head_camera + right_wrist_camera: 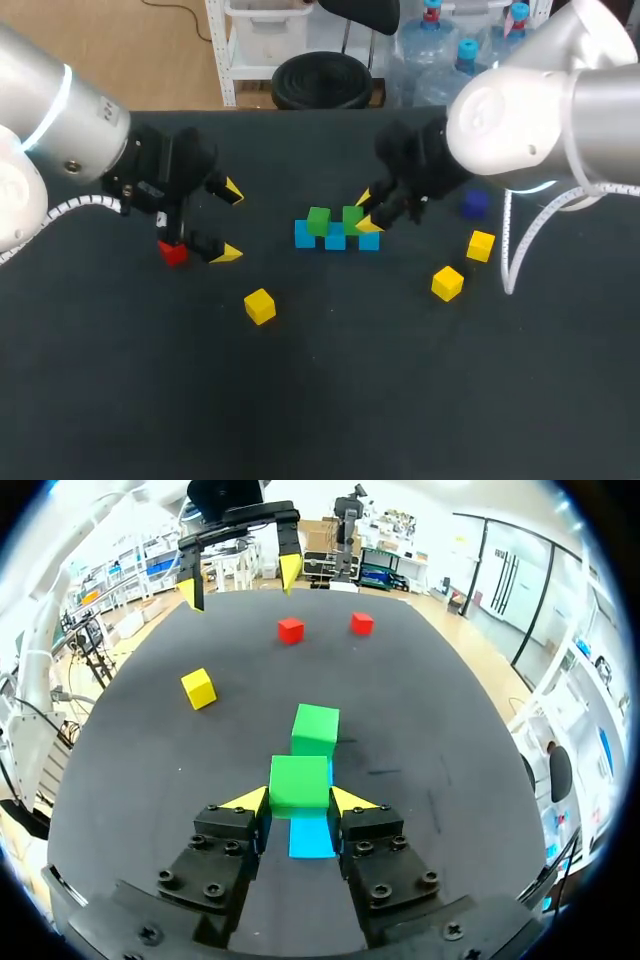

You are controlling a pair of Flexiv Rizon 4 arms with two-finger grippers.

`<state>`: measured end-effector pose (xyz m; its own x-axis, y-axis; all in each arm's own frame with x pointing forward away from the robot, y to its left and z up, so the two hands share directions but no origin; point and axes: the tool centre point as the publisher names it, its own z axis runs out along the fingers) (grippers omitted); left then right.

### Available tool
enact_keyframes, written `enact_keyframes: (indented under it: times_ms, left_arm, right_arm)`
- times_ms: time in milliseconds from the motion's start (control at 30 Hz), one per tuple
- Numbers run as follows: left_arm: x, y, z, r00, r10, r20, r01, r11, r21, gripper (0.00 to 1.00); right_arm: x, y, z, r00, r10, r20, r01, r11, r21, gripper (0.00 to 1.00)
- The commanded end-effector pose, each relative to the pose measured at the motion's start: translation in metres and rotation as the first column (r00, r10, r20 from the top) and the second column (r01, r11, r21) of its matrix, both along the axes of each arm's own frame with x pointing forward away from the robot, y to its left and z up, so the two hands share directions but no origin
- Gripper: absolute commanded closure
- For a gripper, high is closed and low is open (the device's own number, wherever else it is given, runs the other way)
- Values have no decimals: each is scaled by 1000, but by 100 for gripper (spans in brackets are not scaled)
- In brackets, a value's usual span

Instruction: Place the blue cubes, place green cubes on the blue cubes, place the yellow cubes on the green cubes, then place the red cubes on the yellow cubes, and place purple cube on the red cubes.

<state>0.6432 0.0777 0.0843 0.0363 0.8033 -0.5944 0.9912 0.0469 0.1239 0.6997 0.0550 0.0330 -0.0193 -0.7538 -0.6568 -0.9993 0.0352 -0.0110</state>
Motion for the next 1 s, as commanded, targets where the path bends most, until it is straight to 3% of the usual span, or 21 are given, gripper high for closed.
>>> enact_keyframes:
  times_ms: [33,1000]
  left_arm:
    - [0,1,-1,1000,-2,3,2,1000,-4,0]
    - [0,1,-1,1000,-2,3,2,1000,-4,0]
  right_arm:
    - [5,2,-3,1000,3,-6,-3,1000,3,100]
    - [10,0,-8,1000,-1,-19,1,1000,-2,100]
